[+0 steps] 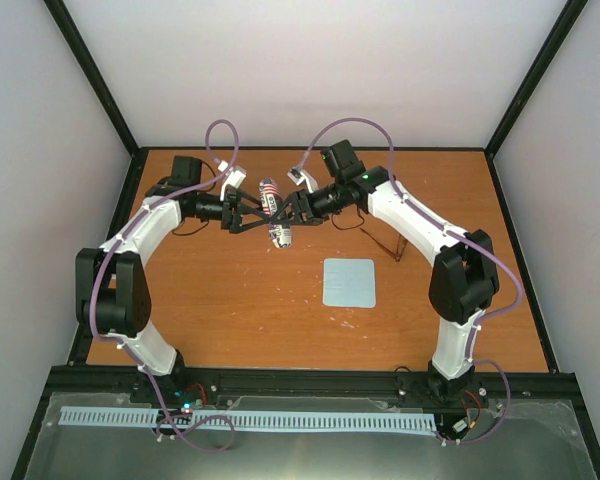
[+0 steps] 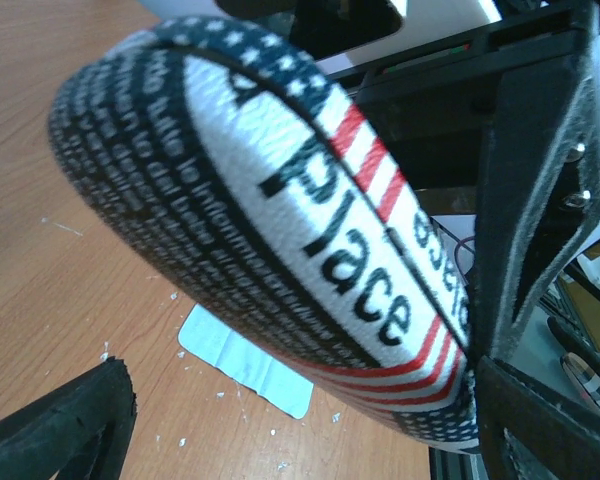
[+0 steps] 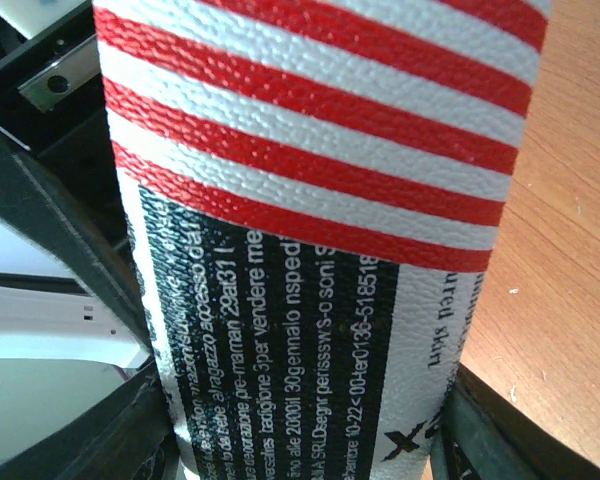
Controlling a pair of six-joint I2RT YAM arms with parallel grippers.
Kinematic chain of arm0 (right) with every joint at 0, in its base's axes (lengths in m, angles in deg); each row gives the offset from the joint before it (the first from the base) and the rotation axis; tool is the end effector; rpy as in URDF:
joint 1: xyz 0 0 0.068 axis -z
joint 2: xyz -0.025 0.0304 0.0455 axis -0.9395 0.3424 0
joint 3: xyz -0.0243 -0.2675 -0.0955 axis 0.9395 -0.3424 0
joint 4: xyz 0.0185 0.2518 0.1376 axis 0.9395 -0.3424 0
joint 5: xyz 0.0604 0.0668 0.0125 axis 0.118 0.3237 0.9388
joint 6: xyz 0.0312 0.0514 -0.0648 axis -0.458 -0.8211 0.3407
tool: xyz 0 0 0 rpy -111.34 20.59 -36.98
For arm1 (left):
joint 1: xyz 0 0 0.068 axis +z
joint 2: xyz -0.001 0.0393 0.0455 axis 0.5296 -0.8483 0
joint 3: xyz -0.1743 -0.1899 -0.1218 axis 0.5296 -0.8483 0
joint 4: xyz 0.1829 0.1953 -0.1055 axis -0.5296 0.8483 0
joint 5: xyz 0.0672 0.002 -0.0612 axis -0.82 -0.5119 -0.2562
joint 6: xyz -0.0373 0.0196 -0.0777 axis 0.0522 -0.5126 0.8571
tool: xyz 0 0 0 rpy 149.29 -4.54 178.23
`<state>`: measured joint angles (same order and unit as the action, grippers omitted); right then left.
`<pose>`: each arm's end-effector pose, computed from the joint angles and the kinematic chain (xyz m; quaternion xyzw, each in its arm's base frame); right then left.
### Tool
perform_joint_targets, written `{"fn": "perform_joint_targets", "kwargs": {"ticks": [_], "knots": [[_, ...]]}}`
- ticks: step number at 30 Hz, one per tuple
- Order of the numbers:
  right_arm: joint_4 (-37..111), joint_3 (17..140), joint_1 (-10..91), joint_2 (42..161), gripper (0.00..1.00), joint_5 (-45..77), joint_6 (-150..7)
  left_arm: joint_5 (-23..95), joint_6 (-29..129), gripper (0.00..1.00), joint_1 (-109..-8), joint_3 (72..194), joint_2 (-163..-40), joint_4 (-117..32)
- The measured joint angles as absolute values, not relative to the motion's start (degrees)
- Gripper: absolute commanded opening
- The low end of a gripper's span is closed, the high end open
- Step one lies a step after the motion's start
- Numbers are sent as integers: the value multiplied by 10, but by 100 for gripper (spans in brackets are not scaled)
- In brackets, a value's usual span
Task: Organize the sunglasses
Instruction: Place the sunglasses case at the center of the board.
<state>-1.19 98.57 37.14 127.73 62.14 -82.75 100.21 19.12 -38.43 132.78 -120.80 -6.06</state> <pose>0.3516 0.3022 0.2859 -0.2605 0.8132 0.5124 0.0911 0.3595 -0.1161 0.2578 0.3371 0.7152 -0.5386 0.2912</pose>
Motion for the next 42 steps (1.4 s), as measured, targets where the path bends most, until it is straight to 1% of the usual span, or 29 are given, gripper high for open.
{"fn": "perform_joint_targets", "kwargs": {"ticks": [7,11,13,15,19,22,24,27,30,33,34,35,36,37,38,39,42], "knots": [[-20,982,374,1277,3,617,-827,997,188,88,-385,1328,-1221,-60],[-19,971,375,1277,3,609,-827,995,180,84,-385,1328,-1237,-60],[-21,963,376,1277,3,598,-827,988,172,85,-385,1328,-1248,-59],[-32,959,377,1277,3,577,-828,969,165,88,-385,1328,-1256,-58],[-78,978,373,1285,3,491,-853,891,167,88,-383,1325,-1261,-62],[-109,1025,370,1333,3,410,-899,806,181,89,-383,1322,-1252,-76],[-133,1072,369,1391,3,360,-932,746,187,89,-383,1322,-1243,-83],[-188,1176,369,1506,3,284,-974,676,188,89,-383,1318,-1225,-93],[-231,1252,369,1595,3,228,-1005,626,188,89,-383,1312,-1206,-99],[-259,1289,370,1604,3,193,-1024,593,188,89,-383,1305,-1196,-106],[-265,1291,370,1604,4,184,-1031,584,188,90,-383,1303,-1195,-108],[-271,1291,370,1604,10,179,-1037,575,188,90,-383,1300,-1194,-110],[-276,1291,369,1607,24,175,-1041,570,188,91,-383,1297,-1194,-111],[-278,1288,369,1609,35,174,-1046,563,187,91,-384,1295,-1194,-111],[-275,1286,370,1609,45,174,-1049,558,186,91,-385,1292,-1194,-112],[-272,1281,370,1607,53,175,-1051,552,186,91,-387,1290,-1194,-112],[-258,1264,370,1598,65,178,-1053,537,184,92,-396,1289,-1194,-113]]}}
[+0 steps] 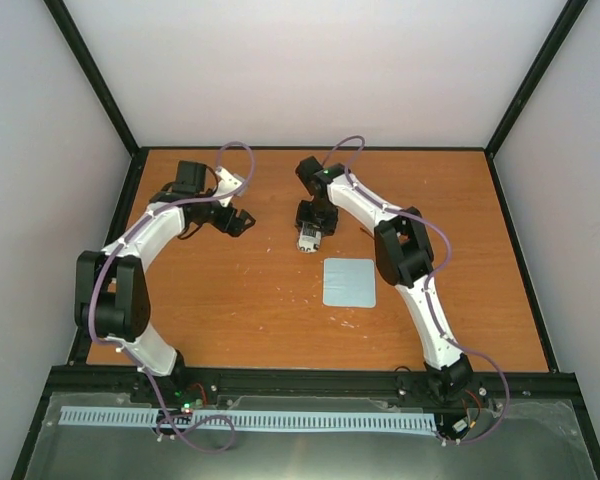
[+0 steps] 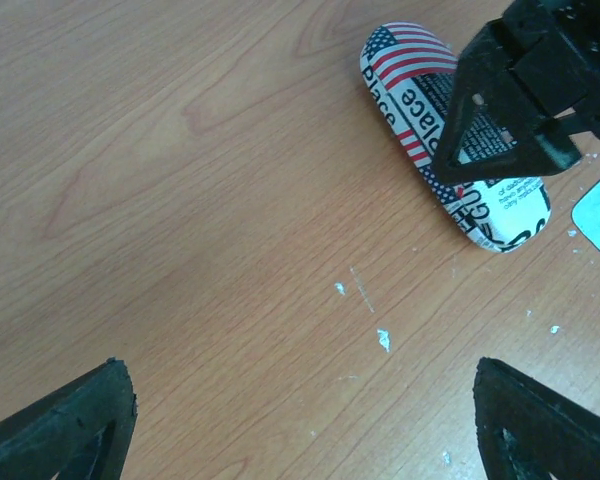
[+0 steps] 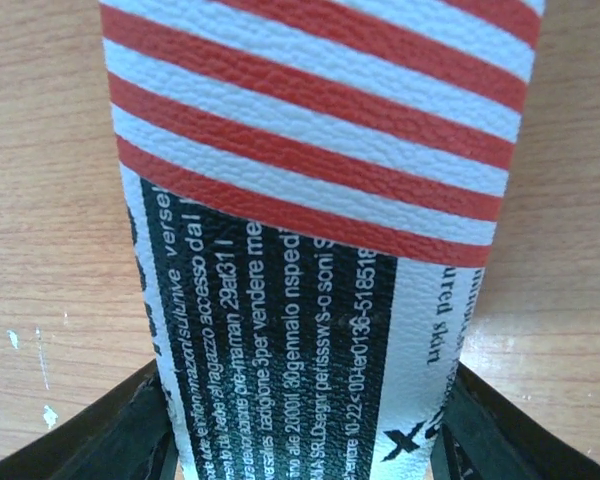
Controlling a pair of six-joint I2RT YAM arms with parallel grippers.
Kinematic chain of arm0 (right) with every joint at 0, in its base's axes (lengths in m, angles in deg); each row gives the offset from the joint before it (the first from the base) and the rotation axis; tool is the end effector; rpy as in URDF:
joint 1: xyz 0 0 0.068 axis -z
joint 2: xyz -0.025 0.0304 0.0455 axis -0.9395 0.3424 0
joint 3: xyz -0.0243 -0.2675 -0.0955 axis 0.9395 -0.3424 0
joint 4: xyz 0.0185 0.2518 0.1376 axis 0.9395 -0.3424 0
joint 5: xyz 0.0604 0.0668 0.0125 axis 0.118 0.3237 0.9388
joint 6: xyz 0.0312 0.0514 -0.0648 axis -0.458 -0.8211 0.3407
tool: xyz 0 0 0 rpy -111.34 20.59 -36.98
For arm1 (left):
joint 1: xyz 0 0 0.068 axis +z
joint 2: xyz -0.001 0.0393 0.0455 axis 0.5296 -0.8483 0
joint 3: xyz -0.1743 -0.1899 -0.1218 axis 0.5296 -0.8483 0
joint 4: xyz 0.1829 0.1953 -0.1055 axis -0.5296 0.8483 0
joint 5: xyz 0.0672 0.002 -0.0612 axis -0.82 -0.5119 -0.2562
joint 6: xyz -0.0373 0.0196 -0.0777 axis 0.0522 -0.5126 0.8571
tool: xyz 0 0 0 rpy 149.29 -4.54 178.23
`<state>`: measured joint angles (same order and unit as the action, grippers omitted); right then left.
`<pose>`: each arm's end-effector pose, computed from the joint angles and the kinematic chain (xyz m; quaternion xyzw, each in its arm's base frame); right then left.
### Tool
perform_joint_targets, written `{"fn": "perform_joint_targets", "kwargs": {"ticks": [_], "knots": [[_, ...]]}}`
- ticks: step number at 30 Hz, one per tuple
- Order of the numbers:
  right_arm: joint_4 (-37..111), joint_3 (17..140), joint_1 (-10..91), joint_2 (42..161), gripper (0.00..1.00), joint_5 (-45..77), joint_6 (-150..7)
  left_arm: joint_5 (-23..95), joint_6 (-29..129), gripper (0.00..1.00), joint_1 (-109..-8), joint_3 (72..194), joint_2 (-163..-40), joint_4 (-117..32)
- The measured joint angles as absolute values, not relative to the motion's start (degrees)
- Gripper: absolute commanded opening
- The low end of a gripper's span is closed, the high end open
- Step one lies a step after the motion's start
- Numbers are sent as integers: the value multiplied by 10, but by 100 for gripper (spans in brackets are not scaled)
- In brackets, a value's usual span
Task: Organize the sunglasses
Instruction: Place the sunglasses case at the center of the board, then pick up the sunglasses case from the center of the board.
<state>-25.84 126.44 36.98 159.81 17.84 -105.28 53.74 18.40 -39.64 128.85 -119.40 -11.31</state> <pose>0.4436 0.3033 0.1251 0.0564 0.9909 0.1196 0.0260 0.3842 -0.0867 0.2106 0.2909 0.8833 -0.1818 0.3196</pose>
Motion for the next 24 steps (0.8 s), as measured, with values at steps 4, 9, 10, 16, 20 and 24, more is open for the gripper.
{"fn": "perform_joint_targets", "kwargs": {"ticks": [4,9,10,16,20,24], "knots": [[-246,1243,370,1588,82,185,-1057,524,181,92,-424,1288,-1197,-121],[-231,1192,370,1559,90,192,-1062,523,182,92,-463,1305,-1232,-124],[-228,1180,371,1547,90,194,-1062,522,182,92,-470,1312,-1242,-124],[-196,1081,395,1438,86,190,-1070,495,197,93,-521,1377,-1311,-111],[-152,977,457,1307,81,180,-1076,469,216,94,-570,1439,-1355,-84],[-123,936,530,1239,82,181,-1072,435,243,97,-613,1566,-1441,-13]]}}
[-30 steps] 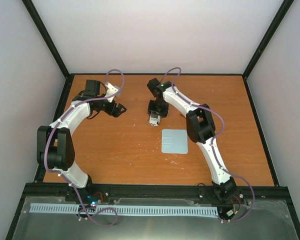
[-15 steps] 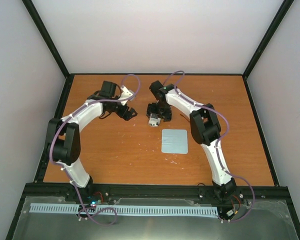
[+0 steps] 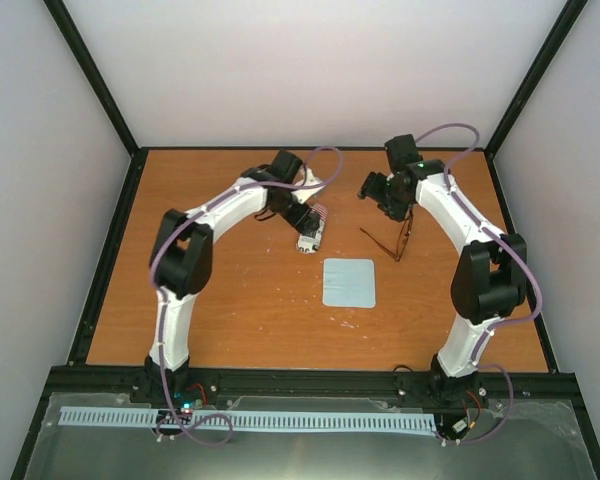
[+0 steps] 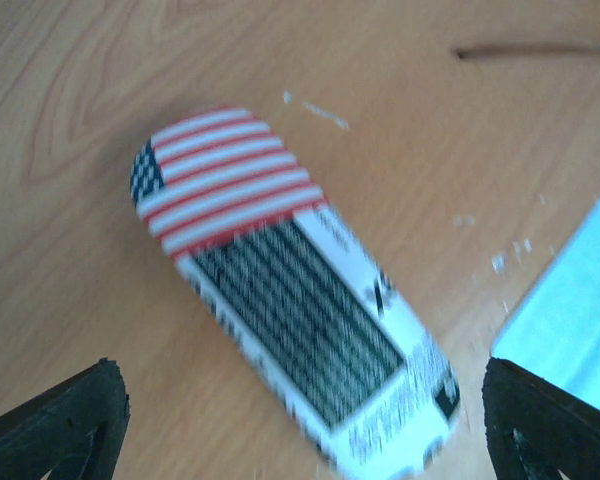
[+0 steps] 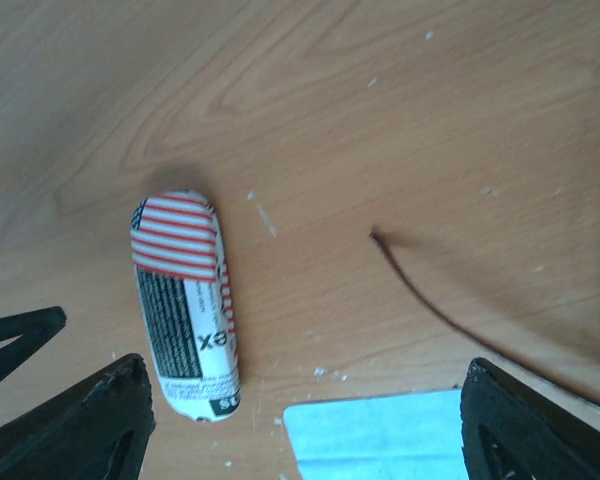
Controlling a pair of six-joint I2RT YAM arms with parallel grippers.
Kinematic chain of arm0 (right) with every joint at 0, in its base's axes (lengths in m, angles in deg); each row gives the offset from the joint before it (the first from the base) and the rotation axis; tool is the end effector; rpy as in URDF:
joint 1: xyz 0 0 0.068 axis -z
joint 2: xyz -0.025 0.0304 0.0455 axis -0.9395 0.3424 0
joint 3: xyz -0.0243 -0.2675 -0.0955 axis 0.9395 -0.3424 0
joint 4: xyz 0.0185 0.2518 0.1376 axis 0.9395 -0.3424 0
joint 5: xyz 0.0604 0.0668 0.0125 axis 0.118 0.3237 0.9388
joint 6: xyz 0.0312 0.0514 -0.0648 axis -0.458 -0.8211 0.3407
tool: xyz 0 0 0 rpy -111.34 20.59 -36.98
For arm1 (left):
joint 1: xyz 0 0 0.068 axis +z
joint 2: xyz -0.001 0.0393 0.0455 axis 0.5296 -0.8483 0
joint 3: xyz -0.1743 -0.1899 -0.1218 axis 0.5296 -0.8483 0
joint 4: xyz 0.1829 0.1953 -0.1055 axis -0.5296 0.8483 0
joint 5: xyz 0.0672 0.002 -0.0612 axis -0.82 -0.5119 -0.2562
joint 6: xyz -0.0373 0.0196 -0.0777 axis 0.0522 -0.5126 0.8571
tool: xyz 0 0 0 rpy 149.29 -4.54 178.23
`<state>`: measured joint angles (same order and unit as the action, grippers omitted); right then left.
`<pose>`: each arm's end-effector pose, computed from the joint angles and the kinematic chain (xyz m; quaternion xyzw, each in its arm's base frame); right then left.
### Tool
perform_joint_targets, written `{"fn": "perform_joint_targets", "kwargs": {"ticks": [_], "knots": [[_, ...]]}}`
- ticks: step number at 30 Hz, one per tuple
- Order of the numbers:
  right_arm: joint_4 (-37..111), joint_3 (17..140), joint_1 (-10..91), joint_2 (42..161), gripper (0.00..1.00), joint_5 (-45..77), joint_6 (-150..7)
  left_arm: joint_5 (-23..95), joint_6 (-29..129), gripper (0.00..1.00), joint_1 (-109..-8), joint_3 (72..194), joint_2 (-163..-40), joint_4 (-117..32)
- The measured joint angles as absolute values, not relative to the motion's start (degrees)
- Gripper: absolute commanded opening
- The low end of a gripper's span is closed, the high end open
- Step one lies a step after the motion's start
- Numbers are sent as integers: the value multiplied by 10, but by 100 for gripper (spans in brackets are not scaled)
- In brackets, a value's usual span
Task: Organize the sunglasses
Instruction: Pick up the sunglasses case from the center of the board.
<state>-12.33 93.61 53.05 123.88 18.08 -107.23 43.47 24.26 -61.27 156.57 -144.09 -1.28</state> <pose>0.4114 0.1388 0.2440 0.1939 0.9491 0.1860 0.1642 0.4226 -0.2617 0.1794 0.3888 0.8780 -0.1648 0.2252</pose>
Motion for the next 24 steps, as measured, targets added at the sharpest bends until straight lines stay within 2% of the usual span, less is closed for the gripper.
{"fn": "perform_joint_targets", "kwargs": {"ticks": [3,12,24], "knots": [[-106,925,554,1239,84,189,-1063,401,264,99,-629,1661,-1510,34],[-89,903,558,1254,84,244,-1046,350,288,100,-651,1786,-1596,148],[-75,874,586,1254,84,271,-1034,348,293,99,-679,1798,-1630,184]]}}
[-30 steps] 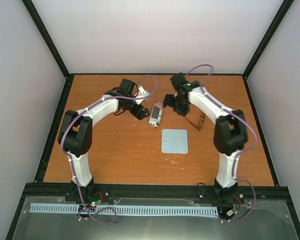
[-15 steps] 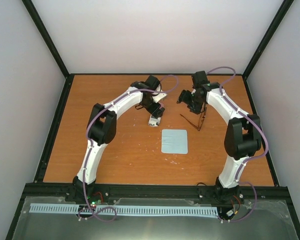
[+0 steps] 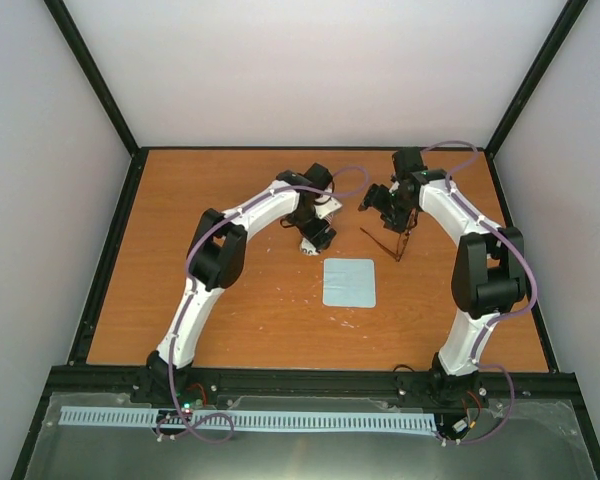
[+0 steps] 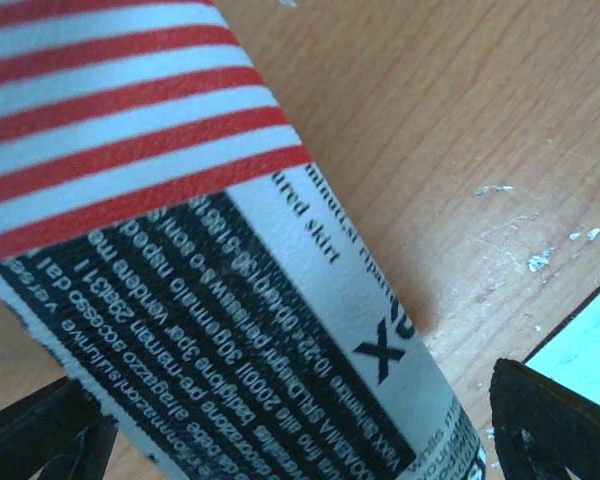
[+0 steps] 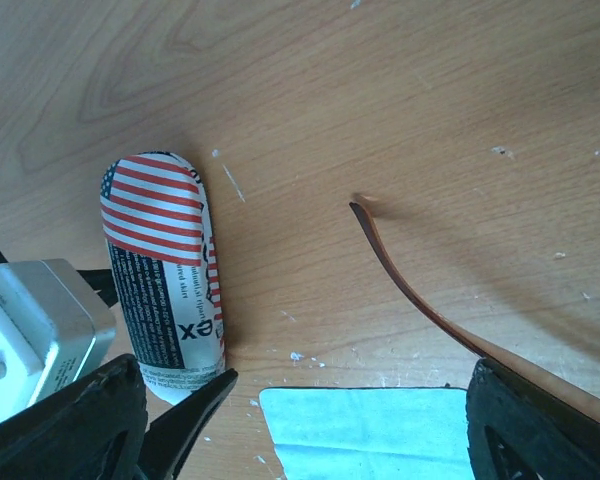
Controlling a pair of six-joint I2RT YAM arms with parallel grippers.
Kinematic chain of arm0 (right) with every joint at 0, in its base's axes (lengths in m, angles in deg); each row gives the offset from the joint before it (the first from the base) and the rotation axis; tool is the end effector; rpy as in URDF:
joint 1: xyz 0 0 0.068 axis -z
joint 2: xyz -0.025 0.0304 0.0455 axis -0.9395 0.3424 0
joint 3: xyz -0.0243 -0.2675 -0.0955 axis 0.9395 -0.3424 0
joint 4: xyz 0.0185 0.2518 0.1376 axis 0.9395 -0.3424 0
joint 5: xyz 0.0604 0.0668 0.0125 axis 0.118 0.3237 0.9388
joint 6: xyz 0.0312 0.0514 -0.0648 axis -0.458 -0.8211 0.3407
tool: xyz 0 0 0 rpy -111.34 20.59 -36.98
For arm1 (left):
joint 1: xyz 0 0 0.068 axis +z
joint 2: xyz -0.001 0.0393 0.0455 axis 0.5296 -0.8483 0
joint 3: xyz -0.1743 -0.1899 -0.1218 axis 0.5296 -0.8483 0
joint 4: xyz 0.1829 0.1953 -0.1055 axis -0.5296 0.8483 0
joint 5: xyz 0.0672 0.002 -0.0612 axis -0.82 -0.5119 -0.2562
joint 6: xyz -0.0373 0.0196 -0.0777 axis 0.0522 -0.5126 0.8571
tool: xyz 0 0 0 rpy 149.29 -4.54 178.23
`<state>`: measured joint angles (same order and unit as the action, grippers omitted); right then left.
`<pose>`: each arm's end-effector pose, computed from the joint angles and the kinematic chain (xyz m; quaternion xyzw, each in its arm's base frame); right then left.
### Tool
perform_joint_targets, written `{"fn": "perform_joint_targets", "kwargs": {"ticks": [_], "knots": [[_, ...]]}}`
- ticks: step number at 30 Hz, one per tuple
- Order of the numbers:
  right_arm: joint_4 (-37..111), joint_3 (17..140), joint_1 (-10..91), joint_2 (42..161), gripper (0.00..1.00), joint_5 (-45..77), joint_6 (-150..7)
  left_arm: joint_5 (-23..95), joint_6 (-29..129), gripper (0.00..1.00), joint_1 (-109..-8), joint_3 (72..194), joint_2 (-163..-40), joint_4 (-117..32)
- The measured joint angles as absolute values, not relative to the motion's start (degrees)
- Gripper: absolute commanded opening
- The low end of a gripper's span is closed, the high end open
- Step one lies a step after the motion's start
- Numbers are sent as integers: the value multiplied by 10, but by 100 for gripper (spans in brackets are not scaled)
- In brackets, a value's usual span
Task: Organize the sunglasses
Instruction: Pick up the sunglasses case from the center of the board.
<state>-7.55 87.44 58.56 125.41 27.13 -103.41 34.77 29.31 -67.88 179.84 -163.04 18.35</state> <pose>0.4164 0.1097 0.2041 0.1930 0.9459 0.2306 0.1220 0.4276 -0.3217 0.1283 0.3881 0.9122 -0.0875 0.0980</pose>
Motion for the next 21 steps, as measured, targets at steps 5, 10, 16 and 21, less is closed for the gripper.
{"fn": "perform_joint_targets", "kwargs": {"ticks": [5,10,16,21], "knots": [[-69,858,586,1254,83,275,-1033,344,293,95,-684,1798,-1639,187],[-65,851,587,1253,79,278,-1031,333,297,67,-684,1793,-1639,192],[-57,847,587,1253,74,281,-1024,322,295,53,-680,1793,-1639,195],[-26,816,587,1243,75,298,-1005,355,294,45,-666,1793,-1639,197]]}}
